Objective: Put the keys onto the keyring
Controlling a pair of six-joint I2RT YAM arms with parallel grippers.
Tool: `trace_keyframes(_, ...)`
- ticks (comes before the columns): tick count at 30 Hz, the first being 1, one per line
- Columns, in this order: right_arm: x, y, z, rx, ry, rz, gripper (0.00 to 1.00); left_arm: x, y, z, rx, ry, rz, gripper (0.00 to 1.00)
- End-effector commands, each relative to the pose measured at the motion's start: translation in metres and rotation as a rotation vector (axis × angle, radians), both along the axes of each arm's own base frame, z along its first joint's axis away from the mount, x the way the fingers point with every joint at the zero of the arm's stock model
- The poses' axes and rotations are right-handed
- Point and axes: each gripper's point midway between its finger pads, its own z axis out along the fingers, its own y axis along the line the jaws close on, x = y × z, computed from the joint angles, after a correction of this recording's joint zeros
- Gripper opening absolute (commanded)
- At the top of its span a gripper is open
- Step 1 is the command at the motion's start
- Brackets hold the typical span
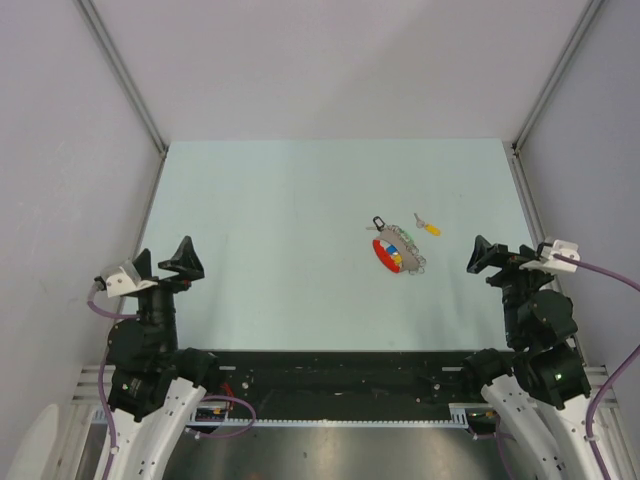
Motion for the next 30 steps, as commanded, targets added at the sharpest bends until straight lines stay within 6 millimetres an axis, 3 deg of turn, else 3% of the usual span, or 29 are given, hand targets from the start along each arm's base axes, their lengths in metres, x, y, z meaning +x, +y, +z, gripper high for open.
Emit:
trace_keyframes(1, 0.004, 0.002, 0.006, 0.011, -0.02, 0.006, 1.0, -0.003, 0.002, 0.011, 0.014, -0.031, 0.007, 1.0)
trace_keyframes(9, 0.017, 0.013, -0.002, 0.006, 0.035, 0.038, 1.0, -0.006, -0.003, 0.016, 0.029, -0.074, -0.029, 1.0)
trace_keyframes(13, 0.035, 0.025, -0.02, -0.001, 0.156, 0.062, 1.0, -0.002, -0.009, 0.013, 0.046, -0.062, -0.054, 1.0)
trace_keyframes(15, 0.047, 0.034, -0.043, -0.004, 0.273, 0.073, 1.0, -0.001, -0.012, 0.013, 0.05, -0.058, -0.071, 1.0)
trace_keyframes(16, 0.05, 0.04, -0.042, 0.008, 0.29, 0.093, 1.0, 0.001, -0.014, 0.011, 0.055, -0.053, -0.078, 1.0)
trace_keyframes(21, 0.074, 0.061, -0.082, 0.045, 0.465, 0.122, 1.0, 0.0, -0.015, 0.011, 0.059, -0.057, -0.087, 1.0)
trace_keyframes(25, 0.097, 0.076, -0.129, 0.06, 0.653, 0.136, 1.0, -0.002, -0.015, 0.01, 0.058, -0.061, -0.088, 1.0)
trace_keyframes(27, 0.105, 0.079, -0.143, 0.062, 0.705, 0.135, 1.0, -0.002, -0.016, 0.01, 0.058, -0.062, -0.094, 1.0)
trace_keyframes(28, 0.111, 0.081, -0.159, 0.046, 0.755, 0.133, 0.98, -0.001, -0.016, 0.009, 0.06, -0.061, -0.094, 1.0)
trace_keyframes(30, 0.119, 0.082, -0.17, 0.054, 0.779, 0.134, 0.91, -0.001, -0.016, 0.009, 0.056, -0.061, -0.095, 1.0)
